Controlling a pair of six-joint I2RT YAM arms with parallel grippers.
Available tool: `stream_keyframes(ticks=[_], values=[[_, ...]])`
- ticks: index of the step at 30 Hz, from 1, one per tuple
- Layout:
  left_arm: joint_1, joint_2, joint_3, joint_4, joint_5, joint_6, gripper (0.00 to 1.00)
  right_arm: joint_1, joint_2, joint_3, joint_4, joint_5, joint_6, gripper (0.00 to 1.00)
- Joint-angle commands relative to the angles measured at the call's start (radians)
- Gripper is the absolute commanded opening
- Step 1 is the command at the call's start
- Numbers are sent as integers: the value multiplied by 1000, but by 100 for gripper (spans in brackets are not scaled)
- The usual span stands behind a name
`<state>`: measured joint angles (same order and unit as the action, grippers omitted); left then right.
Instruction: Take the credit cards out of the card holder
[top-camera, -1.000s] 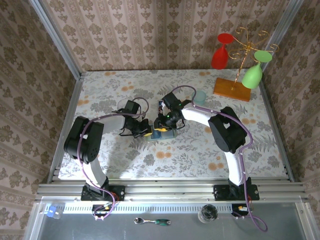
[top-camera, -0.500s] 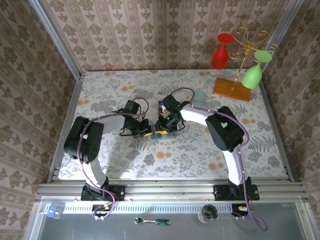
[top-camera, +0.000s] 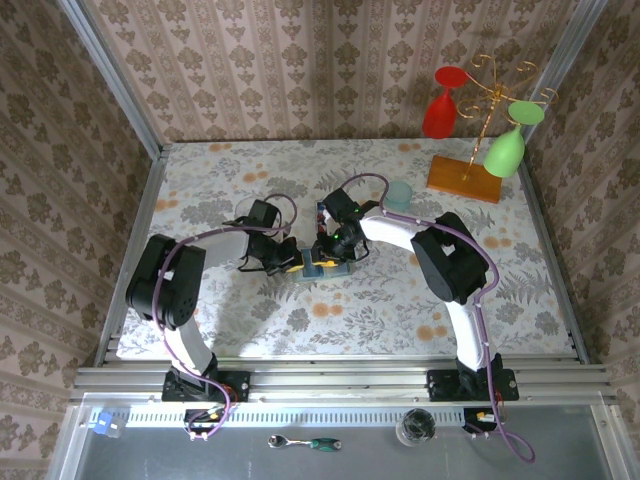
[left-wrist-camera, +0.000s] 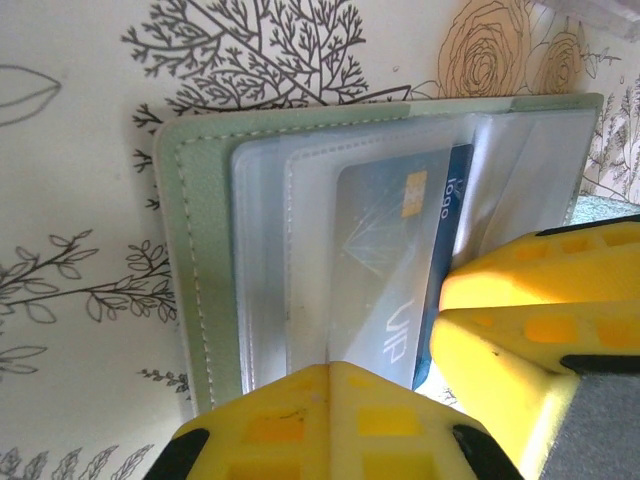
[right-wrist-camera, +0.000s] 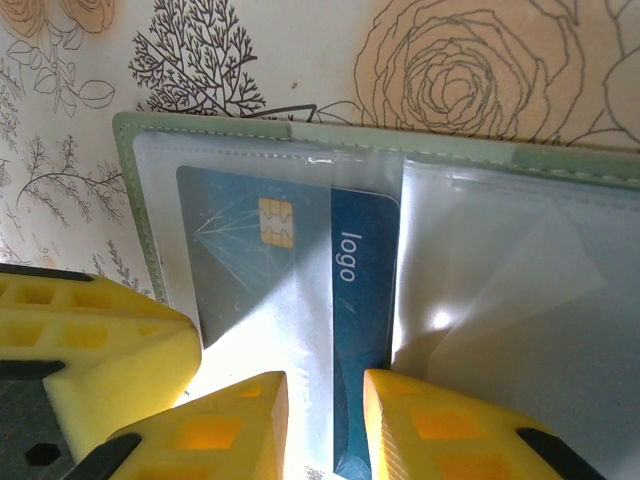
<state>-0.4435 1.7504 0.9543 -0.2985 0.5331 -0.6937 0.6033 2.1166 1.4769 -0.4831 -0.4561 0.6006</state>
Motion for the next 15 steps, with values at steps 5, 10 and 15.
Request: stream_keyframes(ticks=[5, 10, 15], values=[[9, -24, 7, -33, -17, 22, 0, 6, -19, 17, -29, 15, -9, 27], [9, 5, -7, -39, -23, 25, 0, 7, -39, 11, -26, 16, -5, 27], [11, 17, -7, -50, -33, 36, 0, 7, -38, -4, 1, -31, 8, 27]])
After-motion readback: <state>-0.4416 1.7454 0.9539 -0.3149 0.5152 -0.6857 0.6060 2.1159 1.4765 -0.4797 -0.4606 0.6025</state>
